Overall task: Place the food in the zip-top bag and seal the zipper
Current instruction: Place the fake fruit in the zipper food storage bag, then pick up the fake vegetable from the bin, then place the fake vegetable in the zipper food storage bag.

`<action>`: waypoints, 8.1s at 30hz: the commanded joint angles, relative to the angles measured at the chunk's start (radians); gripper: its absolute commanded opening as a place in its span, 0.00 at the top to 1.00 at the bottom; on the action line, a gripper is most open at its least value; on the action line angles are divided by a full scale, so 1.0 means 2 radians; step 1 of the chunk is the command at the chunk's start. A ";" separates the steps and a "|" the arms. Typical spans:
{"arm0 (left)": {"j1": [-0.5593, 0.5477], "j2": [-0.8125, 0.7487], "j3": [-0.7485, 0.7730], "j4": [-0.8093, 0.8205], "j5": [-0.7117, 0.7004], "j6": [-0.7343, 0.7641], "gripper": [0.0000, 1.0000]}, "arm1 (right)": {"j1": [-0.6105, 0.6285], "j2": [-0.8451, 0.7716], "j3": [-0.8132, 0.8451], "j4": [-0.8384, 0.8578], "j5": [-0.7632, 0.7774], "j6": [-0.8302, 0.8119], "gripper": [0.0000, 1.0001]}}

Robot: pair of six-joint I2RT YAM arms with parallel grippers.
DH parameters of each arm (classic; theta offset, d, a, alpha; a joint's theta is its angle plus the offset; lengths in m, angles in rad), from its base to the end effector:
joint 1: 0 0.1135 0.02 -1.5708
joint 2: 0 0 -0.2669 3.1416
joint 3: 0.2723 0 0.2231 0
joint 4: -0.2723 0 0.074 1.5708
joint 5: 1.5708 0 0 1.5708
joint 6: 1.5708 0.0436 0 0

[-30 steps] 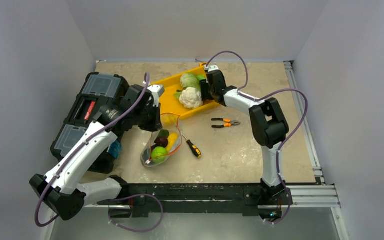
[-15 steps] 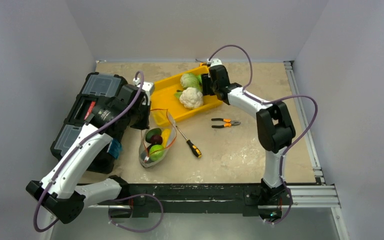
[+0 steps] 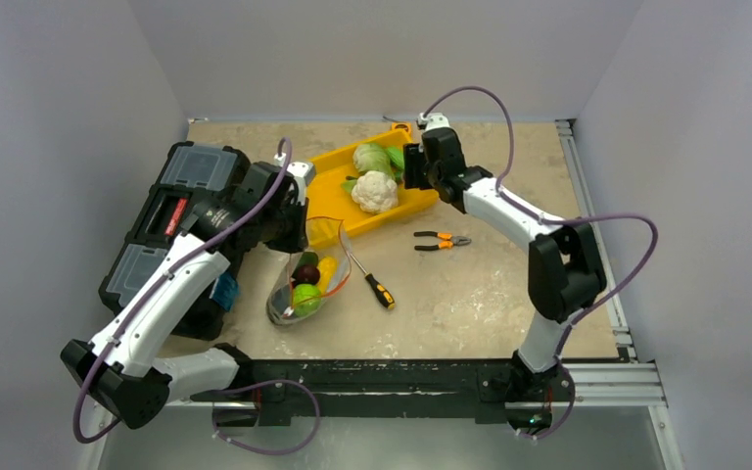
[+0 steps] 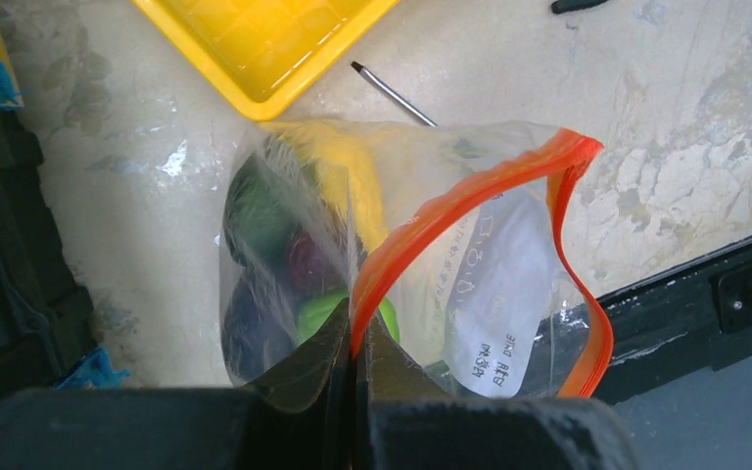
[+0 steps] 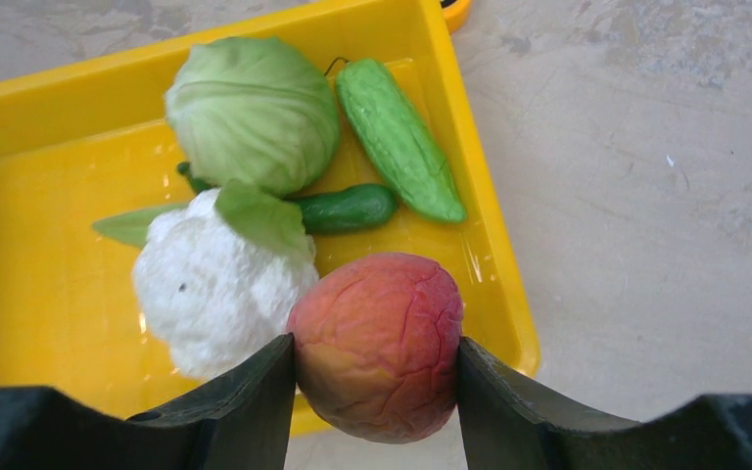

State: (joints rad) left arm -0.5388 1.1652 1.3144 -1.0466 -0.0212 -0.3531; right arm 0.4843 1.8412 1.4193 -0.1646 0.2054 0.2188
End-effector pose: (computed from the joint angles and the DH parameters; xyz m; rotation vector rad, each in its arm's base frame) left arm 0.1649 -0.0975 0.3581 0.2228 2.4924 -0.3539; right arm 0.3662 0.1826 0.2729 -0.1665 2.1429 0.1886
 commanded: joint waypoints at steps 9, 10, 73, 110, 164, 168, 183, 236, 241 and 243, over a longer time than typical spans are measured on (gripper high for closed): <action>0.002 -0.035 -0.020 0.037 0.001 -0.005 1.00 | 0.128 -0.265 -0.165 0.068 -0.098 0.006 1.00; 0.003 -0.038 -0.023 0.036 -0.002 -0.005 1.00 | 0.137 -0.286 -0.182 0.078 -0.114 0.009 1.00; 0.003 -0.042 -0.044 0.034 -0.018 0.013 1.00 | 0.302 -0.299 -0.148 0.180 -0.041 -0.023 0.17; 0.004 -0.051 -0.049 0.021 -0.061 0.033 1.00 | 0.020 0.092 0.177 0.005 0.013 0.060 0.02; 0.016 -0.057 -0.056 0.021 -0.122 0.037 1.00 | 0.024 0.304 0.415 -0.038 -0.049 -0.037 0.01; 0.016 -0.057 -0.057 0.023 -0.118 0.037 1.00 | 0.029 0.314 0.405 -0.035 -0.046 -0.037 0.01; 0.016 -0.059 -0.053 0.016 -0.113 0.033 1.00 | 0.033 0.268 0.407 -0.044 -0.042 -0.049 0.55; 0.017 -0.070 0.019 -0.011 -0.030 0.045 1.00 | 0.033 0.102 0.274 -0.025 -0.069 -0.023 1.00; 0.017 -0.052 -0.023 0.011 -0.022 0.033 1.00 | 0.034 0.057 0.238 -0.024 -0.072 -0.019 1.00; 0.018 -0.049 -0.031 0.015 -0.018 0.030 1.00 | 0.035 0.032 0.214 -0.020 -0.077 -0.014 1.00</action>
State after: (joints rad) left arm -0.5106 1.0481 1.2900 -1.0779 -0.0845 -0.2726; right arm 0.5442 2.0575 1.8942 -0.2577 0.0605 0.1658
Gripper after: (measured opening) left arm 0.003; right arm 0.471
